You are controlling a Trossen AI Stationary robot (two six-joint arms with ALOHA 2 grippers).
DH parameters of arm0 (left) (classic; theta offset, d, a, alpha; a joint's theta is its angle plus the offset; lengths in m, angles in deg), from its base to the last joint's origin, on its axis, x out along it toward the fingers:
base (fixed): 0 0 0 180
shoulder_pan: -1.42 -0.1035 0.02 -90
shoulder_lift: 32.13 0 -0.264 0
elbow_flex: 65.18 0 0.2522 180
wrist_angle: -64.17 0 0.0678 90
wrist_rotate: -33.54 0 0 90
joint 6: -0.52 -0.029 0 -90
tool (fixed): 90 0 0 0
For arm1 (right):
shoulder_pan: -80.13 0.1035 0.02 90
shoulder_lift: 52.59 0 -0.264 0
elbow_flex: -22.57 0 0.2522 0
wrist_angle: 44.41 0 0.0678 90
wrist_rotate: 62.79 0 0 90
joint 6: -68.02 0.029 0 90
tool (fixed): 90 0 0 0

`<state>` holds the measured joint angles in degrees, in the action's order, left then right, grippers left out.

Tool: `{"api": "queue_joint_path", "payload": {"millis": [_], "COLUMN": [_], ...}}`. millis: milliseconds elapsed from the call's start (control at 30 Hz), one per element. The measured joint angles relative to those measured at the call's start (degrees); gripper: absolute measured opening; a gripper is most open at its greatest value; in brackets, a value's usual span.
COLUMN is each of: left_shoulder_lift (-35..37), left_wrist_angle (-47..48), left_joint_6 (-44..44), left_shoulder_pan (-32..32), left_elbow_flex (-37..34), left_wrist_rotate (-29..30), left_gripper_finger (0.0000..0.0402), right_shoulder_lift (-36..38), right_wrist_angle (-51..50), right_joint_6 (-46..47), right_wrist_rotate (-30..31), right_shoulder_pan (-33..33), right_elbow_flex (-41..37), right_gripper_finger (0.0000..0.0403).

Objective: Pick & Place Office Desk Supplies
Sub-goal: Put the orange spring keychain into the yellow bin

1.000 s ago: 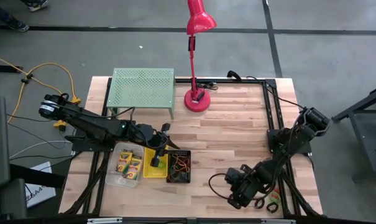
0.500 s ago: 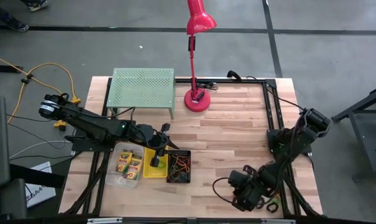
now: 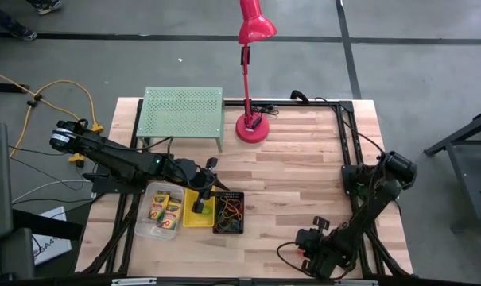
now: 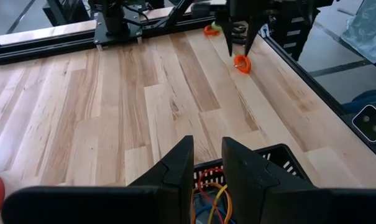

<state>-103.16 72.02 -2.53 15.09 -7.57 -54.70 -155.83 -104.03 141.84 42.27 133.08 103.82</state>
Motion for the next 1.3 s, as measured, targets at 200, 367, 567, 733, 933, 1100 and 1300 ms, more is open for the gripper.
{"api": "queue_joint_path", "payload": {"millis": [200,367,567,733,933,1100,1300], "left_shoulder_lift": [-0.01,-0.01,-0.01,-0.01,-0.01,-0.01,-0.01], "left_wrist_angle": [-0.01,0.11,0.11,0.13,0.13,0.34,0.92], "left_joint_6": [0.0,0.0,0.0,0.0,0.0,0.0,0.0], "left_shoulder_pan": [0.0,0.0,0.0,0.0,0.02,0.0,0.0], "left_elbow_flex": [0.0,0.0,0.0,0.0,0.0,0.0,0.0], "left_wrist_rotate": [-0.02,0.0,0.0,0.0,-0.02,0.0,0.0], "left_gripper_finger": [0.0079,0.0079,0.0079,0.0079,0.0079,0.0079,0.0079], "right_shoulder_lift": [-2.16,-2.21,-2.21,-2.21,-2.21,-2.21,-2.21], "right_wrist_angle": [0.09,0.13,-0.32,-0.52,-1.44,-2.04,2.69], "right_joint_6": [0.08,2.3,5.46,6.1,6.12,8.27,11.05], "right_wrist_rotate": [-0.18,-0.33,1.2,3.29,4.35,5.22,5.5], "right_shoulder_pan": [0.42,1.26,3.07,3.98,3.96,4.24,4.98], "right_elbow_flex": [-0.02,-0.02,-0.02,-0.02,-0.02,-0.3,-4.01], "right_gripper_finger": [0.0123,0.0123,0.0123,0.0123,0.0123,0.0123,0.0123]}}
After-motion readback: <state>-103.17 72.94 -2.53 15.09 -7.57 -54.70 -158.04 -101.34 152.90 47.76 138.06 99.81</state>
